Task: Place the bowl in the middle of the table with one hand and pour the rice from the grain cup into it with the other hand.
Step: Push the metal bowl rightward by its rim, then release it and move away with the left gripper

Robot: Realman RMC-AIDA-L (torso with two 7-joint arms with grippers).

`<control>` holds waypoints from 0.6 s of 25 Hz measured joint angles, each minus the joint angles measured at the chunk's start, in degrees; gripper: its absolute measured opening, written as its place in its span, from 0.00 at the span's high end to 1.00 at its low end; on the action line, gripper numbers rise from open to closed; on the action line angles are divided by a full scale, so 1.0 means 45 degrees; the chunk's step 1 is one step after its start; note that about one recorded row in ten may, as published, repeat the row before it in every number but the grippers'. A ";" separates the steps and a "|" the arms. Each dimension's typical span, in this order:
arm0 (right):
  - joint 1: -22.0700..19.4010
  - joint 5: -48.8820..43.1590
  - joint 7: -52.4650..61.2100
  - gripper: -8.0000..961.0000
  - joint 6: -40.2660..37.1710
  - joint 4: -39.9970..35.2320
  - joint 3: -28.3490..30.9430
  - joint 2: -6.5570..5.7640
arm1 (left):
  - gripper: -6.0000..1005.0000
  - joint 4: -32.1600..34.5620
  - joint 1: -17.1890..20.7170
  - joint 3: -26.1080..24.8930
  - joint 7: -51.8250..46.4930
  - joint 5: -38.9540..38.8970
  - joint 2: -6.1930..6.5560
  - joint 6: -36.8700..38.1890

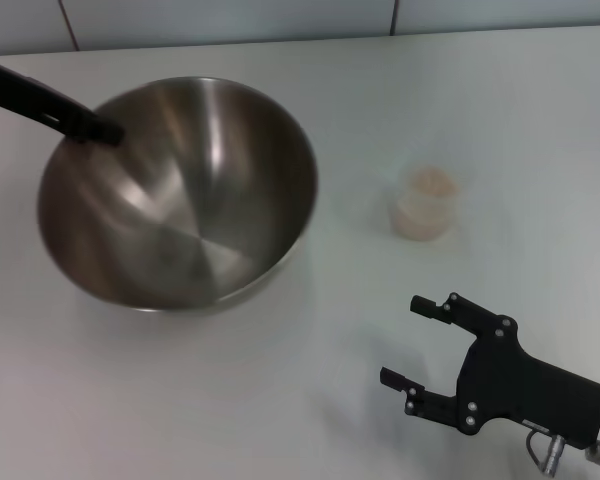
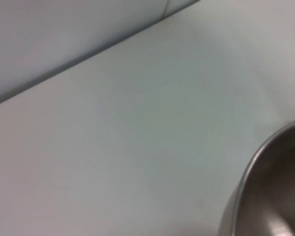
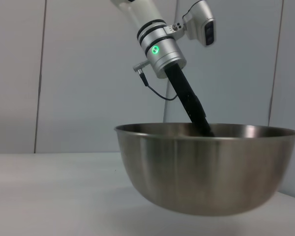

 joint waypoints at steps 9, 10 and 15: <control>0.0034 -0.0001 0.0040 0.17 -0.0031 0.0000 -0.0022 0.0013 | 0.98 -0.0233 -0.0388 0.0805 0.0110 0.0037 -0.1123 -0.1310; 0.0037 -0.0002 0.0041 0.17 -0.0040 0.0001 -0.0028 0.0015 | 0.98 -0.0271 -0.0405 0.0850 0.0116 0.0022 -0.1197 -0.1366; 0.0138 -0.0002 0.0046 0.17 -0.0052 0.0065 -0.0036 0.0018 | 0.98 -0.0335 -0.0487 0.0910 0.0143 0.0042 -0.1506 -0.1786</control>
